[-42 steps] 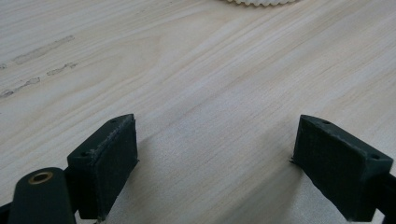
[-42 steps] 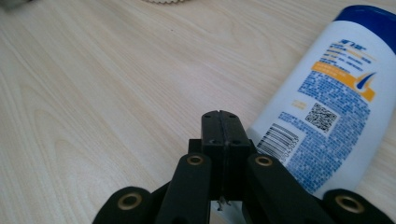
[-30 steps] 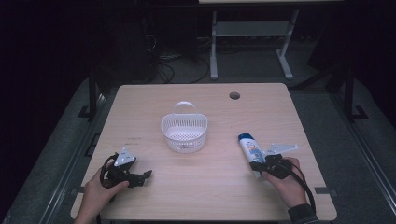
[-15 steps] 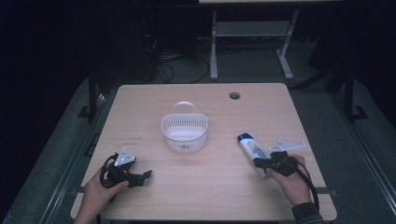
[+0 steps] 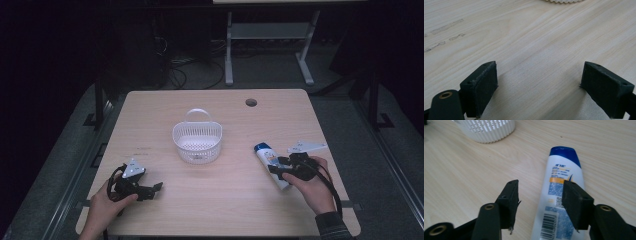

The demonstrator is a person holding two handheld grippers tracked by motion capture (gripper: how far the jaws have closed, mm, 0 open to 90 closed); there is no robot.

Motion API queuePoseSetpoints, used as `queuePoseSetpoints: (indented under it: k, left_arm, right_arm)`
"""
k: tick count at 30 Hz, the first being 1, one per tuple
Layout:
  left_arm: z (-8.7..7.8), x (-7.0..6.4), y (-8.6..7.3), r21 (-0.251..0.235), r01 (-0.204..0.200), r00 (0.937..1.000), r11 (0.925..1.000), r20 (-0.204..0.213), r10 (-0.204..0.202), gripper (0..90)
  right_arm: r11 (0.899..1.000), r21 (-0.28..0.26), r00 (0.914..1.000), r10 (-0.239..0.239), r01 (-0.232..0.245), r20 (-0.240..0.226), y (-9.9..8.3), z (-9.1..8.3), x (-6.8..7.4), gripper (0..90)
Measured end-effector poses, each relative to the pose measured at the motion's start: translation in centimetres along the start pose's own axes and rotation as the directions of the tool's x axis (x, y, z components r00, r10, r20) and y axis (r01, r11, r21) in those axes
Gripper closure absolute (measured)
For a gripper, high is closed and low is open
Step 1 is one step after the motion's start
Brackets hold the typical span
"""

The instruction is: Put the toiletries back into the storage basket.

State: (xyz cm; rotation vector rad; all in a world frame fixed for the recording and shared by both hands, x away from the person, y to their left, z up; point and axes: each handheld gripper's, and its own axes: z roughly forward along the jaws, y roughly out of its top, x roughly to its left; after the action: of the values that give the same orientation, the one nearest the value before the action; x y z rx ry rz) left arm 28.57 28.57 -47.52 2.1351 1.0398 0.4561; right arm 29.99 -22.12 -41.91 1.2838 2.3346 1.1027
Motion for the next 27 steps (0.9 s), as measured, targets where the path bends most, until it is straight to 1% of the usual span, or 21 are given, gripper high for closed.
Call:
queuePoseSetpoints:
  k: [9,15,17,20,27]
  left_arm:
    - [0.0,0.0,0.0,0.002,-0.001,1.0000,1.0000,0.000,0.001,12.8]
    - [0.0,0.0,0.0,0.002,-0.001,1.0000,1.0000,0.000,0.001,12.8]
    - [0.0,0.0,0.0,0.003,-0.001,1.0000,1.0000,0.000,0.001,12.8]
    - [0.0,0.0,0.0,0.002,-0.001,1.0000,1.0000,0.000,0.001,12.8]
    - [0.0,0.0,0.0,0.005,-0.004,1.0000,1.0000,0.000,0.004,12.8]
  right_arm:
    - [1.000,-0.007,0.9996,0.024,-0.024,0.011,0.7,0.4,-0.8,34.0]
    - [0.999,0.002,0.9988,0.045,-0.045,0.021,1.4,0.9,-1.6,30.6]
    - [0.999,0.010,0.9982,0.052,-0.052,0.029,1.7,1.2,-1.7,29.6]
    - [0.999,0.021,0.9982,0.046,-0.047,0.037,2.1,1.7,-2.0,28.6]
    - [0.994,0.074,0.9957,0.076,-0.080,0.052,3.0,2.8,-2.7,24.6]
